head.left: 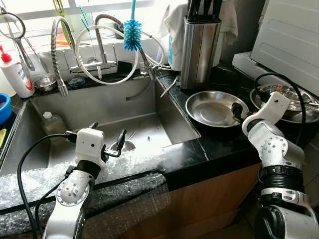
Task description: Kitchen organization
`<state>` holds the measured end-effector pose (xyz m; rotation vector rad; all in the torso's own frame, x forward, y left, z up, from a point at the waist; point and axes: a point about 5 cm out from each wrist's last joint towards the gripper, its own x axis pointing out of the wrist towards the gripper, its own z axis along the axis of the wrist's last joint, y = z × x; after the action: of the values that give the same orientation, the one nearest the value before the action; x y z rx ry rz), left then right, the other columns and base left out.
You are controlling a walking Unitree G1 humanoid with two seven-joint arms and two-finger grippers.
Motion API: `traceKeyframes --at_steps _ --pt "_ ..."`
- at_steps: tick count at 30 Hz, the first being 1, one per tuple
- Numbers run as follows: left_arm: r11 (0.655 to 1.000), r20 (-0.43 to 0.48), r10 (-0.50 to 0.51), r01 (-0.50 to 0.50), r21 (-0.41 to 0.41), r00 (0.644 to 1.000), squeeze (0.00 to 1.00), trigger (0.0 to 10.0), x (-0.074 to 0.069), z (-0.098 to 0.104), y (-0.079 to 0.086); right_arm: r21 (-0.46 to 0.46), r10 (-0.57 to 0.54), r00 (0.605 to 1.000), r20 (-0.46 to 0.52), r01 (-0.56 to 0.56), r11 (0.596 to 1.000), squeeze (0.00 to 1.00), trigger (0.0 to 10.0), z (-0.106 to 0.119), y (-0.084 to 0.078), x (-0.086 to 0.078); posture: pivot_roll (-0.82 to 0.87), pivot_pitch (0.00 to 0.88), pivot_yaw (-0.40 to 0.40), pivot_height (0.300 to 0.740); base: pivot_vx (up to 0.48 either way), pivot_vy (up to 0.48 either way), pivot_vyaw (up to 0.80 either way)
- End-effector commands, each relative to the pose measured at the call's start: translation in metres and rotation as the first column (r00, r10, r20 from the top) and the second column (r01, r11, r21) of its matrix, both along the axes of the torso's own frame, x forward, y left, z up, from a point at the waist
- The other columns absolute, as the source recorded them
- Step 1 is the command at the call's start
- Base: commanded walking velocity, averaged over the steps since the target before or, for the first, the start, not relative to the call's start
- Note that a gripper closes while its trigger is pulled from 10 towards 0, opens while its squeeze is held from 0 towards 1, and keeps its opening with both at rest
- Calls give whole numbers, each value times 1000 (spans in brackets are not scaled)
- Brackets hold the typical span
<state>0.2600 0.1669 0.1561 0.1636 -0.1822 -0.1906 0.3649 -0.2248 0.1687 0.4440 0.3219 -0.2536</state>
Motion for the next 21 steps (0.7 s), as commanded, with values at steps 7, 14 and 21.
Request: traceKeyframes --at_steps 7,14,21 --pt "1000 -2 -15 15 -18 1000 0 10000 0 3 -3 -141 32 999 -37 -37 989 0 10000 0 1 3 -212 0 4 740 0 0 0" --pt "999 -7 -25 25 -19 1000 0 10000 0 3 -5 -46 -36 999 -29 34 998 0 0 1 -5 4 -214 0 1 740 0 0 0" --pt "1000 -10 -30 30 -8 1000 0 10000 1 3 -6 -30 -27 999 -27 26 999 0 0 2 -3 6 -214 0 -1 740 0 0 0"
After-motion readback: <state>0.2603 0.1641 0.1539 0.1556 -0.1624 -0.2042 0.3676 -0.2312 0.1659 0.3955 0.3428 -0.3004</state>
